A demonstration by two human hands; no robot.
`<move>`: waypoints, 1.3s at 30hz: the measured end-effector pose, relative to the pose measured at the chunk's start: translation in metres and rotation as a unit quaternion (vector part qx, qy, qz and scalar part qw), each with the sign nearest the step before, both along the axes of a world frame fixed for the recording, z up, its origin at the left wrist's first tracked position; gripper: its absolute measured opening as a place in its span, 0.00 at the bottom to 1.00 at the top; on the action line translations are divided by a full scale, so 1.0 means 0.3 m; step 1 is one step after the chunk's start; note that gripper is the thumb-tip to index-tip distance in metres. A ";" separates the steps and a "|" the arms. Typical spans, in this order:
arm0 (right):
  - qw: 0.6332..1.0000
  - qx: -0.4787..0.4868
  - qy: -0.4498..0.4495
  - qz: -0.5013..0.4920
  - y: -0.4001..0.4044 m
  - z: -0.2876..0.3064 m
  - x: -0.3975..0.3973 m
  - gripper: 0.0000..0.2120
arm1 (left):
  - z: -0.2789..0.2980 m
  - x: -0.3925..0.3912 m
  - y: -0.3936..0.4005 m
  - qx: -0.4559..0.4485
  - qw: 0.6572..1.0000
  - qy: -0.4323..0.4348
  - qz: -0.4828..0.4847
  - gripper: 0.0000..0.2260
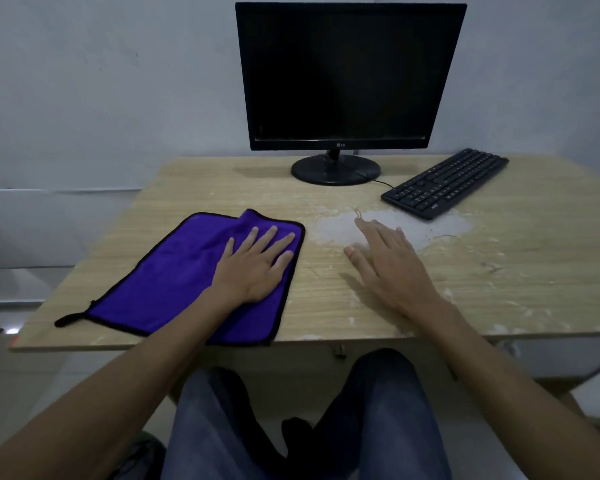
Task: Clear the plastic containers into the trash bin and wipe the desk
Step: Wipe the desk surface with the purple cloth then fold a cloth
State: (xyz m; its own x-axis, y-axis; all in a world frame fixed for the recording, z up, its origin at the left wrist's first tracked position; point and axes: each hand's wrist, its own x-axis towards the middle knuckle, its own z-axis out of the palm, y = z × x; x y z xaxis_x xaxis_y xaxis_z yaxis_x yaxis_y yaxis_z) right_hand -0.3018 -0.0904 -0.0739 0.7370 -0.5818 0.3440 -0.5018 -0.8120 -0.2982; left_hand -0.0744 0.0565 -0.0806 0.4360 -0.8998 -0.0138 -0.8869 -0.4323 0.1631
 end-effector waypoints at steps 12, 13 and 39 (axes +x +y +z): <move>0.998 0.004 0.040 -0.050 0.030 -0.023 0.006 0.33 | 0.022 0.144 -0.219 0.024 0.999 -0.005 -0.046 0.26; 0.998 0.007 0.040 -0.053 0.032 -0.022 0.005 0.33 | 0.022 0.146 -0.220 0.027 0.998 -0.007 -0.050 0.26; 1.000 0.014 -0.004 0.018 0.010 -0.043 -0.018 0.26 | -0.006 -0.221 0.010 0.015 0.999 -0.026 0.021 0.27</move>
